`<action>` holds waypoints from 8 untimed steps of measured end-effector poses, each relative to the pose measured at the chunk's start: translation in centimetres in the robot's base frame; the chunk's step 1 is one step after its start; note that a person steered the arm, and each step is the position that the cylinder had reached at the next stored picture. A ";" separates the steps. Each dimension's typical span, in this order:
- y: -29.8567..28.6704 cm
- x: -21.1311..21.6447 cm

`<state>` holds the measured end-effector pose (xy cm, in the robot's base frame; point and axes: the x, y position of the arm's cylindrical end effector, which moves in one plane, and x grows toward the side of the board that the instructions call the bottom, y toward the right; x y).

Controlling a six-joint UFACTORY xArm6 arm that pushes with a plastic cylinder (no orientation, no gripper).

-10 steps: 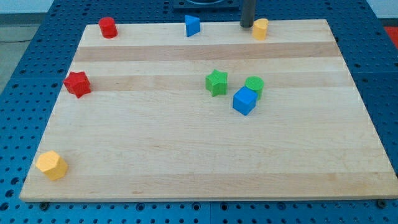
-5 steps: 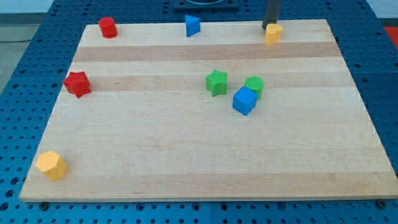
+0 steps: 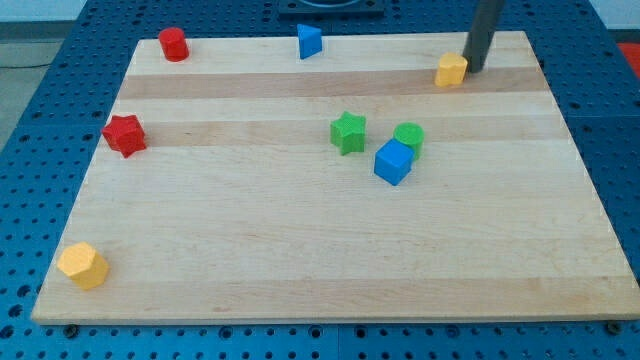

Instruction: Move the yellow heart to the top right of the green star

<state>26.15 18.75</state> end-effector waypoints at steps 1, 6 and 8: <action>-2.8 0.3; -10.8 5.2; -11.7 8.0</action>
